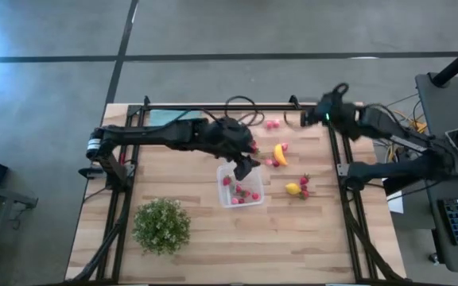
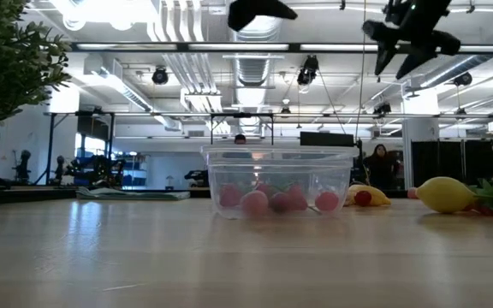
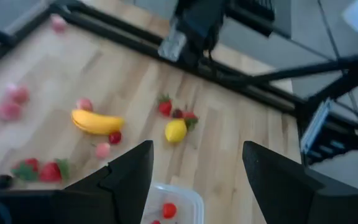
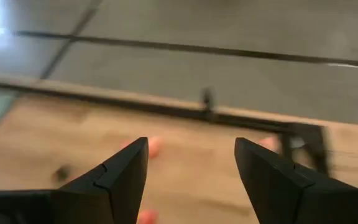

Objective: Pick and placing Produce into tupperware
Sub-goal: Put the peach into the transparent container

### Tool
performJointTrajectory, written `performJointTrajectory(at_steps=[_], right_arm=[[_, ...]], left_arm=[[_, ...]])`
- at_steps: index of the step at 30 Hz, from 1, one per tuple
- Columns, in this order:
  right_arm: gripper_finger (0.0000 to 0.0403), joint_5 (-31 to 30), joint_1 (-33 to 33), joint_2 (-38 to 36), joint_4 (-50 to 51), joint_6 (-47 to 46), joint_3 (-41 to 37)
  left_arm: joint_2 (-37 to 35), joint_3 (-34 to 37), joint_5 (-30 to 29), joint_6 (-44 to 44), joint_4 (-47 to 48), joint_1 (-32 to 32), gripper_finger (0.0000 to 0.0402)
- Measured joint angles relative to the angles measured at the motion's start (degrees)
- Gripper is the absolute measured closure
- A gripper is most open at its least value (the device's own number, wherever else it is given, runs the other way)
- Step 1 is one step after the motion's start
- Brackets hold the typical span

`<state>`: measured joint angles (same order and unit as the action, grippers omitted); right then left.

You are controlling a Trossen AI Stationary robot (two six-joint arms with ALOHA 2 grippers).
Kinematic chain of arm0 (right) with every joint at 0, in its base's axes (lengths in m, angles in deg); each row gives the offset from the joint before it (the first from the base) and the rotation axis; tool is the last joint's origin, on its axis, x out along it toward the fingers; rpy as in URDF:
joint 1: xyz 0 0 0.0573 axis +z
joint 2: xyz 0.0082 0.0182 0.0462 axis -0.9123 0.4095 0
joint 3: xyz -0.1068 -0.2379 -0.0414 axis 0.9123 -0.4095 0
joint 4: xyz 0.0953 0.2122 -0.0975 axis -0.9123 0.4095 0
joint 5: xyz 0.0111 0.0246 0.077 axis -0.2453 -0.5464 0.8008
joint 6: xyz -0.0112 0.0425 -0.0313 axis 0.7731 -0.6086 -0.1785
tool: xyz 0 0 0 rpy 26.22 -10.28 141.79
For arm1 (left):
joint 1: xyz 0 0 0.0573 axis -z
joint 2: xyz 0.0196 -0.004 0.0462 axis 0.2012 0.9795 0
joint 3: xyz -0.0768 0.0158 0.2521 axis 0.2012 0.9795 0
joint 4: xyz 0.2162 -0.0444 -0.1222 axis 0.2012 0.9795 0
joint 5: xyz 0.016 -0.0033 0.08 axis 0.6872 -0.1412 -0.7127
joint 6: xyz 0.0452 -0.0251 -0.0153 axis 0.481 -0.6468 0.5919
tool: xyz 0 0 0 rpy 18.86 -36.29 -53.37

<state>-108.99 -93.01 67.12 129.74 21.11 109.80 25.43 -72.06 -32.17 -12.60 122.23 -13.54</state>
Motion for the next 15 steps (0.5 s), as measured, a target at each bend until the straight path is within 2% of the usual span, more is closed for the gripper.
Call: performJointTrajectory(at_steps=[4,7,10,15], right_arm=[[0.017,11.9,-14.4,4.9,0.0,4.4,2.9],[0.017,20.5,-22.5,9.1,0.1,5.1,3.6],[0.017,24.5,-26.3,12.8,0.2,5.8,3.6],[0.017,25.0,-25.8,16.0,0.0,5.9,3.3]], left_arm=[[-4.5,2.3,-3.9,1.7,1.9,-0.9,0.0169],[-9.0,5.3,-5.2,4.1,2.0,-1.1,0.0169],[-13.9,9.4,-5.5,6.3,1.4,-1.2,0.0169],[-23.3,20.3,-5.8,8.5,-2.8,-1.3,0.0169]])
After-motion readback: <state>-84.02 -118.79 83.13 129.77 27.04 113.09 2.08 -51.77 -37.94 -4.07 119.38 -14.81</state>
